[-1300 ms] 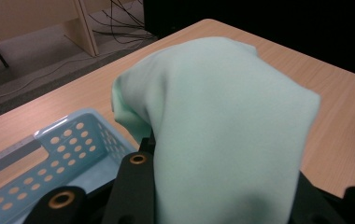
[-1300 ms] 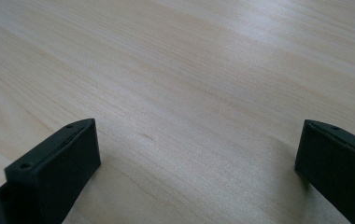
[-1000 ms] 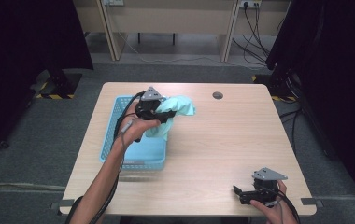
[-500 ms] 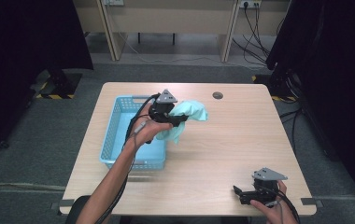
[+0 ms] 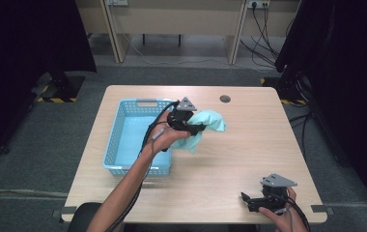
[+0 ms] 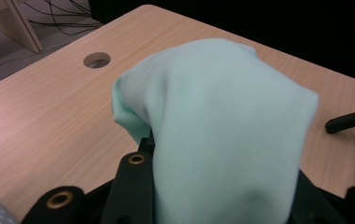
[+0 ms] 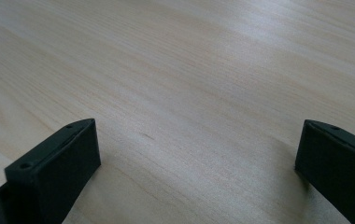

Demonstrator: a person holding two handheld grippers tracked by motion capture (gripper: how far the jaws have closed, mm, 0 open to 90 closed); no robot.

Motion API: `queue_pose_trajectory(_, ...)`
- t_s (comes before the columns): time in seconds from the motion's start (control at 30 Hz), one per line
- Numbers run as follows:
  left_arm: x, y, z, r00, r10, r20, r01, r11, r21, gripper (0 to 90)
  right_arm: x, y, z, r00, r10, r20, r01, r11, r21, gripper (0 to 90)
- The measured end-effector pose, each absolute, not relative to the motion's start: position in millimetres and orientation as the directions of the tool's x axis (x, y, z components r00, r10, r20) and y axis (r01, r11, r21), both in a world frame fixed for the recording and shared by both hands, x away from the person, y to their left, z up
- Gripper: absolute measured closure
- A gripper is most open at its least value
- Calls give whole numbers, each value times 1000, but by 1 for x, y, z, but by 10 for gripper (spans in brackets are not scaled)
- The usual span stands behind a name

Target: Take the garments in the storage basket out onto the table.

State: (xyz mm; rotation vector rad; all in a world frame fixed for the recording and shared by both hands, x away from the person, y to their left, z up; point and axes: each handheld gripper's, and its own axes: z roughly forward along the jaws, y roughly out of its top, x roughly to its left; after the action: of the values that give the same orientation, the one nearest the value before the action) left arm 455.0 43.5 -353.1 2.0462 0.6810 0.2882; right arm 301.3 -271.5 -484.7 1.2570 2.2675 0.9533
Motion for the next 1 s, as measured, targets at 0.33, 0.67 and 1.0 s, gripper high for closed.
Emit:
queue_pose_trajectory(0.33, 457, 25, -368, 830, 554, -68, 363, -444, 819, 680, 301, -272, -485, -530, 848, -1, 593, 371, 714, 2)
queue_pose_trajectory(0.67, 467, 13, -386, 824, 562, -68, 392, -479, 785, 676, 301, -272, -485, -530, 848, 1, 594, 370, 714, 2)
queue_pose_trajectory(1.0, 472, 1, -407, 823, 566, -46, 413, -541, 733, 662, 301, -272, -485, -531, 848, -1, 591, 372, 716, 2)
